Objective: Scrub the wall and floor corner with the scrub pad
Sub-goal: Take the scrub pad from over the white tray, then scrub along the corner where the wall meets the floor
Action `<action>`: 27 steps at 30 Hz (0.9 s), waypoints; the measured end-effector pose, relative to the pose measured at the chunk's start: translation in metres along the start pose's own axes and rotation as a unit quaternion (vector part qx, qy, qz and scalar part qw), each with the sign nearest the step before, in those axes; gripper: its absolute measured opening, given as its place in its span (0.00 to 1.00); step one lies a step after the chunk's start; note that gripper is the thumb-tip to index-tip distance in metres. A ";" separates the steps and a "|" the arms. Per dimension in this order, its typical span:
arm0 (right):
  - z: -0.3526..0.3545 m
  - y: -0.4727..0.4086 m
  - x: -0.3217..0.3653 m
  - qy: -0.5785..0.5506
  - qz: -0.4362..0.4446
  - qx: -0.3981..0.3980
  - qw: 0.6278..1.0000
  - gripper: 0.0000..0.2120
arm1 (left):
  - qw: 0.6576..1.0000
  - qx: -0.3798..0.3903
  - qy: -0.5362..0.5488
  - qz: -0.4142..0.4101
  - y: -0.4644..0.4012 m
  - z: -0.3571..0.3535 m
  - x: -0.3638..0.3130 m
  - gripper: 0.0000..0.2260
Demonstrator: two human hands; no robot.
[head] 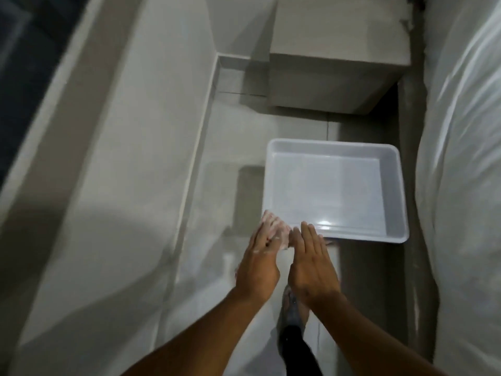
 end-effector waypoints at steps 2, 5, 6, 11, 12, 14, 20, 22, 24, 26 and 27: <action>-0.033 0.020 0.031 -0.004 -0.008 0.005 1.000 0.35 | 0.999 0.005 -0.004 0.033 0.042 0.010 0.028 0.22; -0.091 0.036 0.063 0.005 -0.026 0.038 0.999 0.37 | 0.995 0.028 -0.072 0.067 0.090 0.023 0.085 0.25; -0.113 0.037 0.069 0.014 -0.025 0.057 0.998 0.38 | 0.995 0.030 -0.074 0.067 0.104 0.019 0.108 0.27; -0.219 0.029 0.064 0.042 -0.012 0.105 0.994 0.38 | 0.983 0.072 -0.041 0.167 0.137 -0.025 0.235 0.23; -0.240 0.024 0.055 0.053 -0.008 0.114 0.992 0.37 | 0.980 0.080 -0.065 0.173 0.138 -0.036 0.263 0.21; -0.282 0.013 0.028 0.070 0.002 0.128 0.989 0.36 | 0.975 0.092 -0.135 0.149 0.137 -0.063 0.314 0.23; -0.369 -0.032 -0.064 0.082 0.027 0.125 0.988 0.31 | 0.949 0.004 -0.238 0.205 0.143 -0.147 0.430 0.25; -0.390 -0.052 -0.090 0.111 0.025 0.135 0.984 0.35 | 0.935 -0.026 -0.290 0.200 0.168 -0.173 0.450 0.25; -0.403 -0.072 -0.103 0.108 0.019 0.129 0.986 0.39 | 0.942 -0.045 -0.287 0.167 0.190 -0.192 0.464 0.24; -0.412 -0.092 -0.110 0.112 0.029 0.117 0.986 0.46 | 0.935 -0.044 -0.322 0.142 0.187 -0.201 0.462 0.25; -0.415 -0.100 -0.110 0.121 0.031 0.118 0.985 0.51 | 0.929 -0.071 -0.331 0.148 0.176 -0.201 0.462 0.26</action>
Point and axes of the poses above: each hand's wrist, its own y-axis away from the middle knuckle, its own z-axis out of the back of the hand, x = y × z, the point moved 2 cm from there along -y, towards the middle knuckle, and after that the axes turned 12 degrees about -y, right-handed, at the moved point
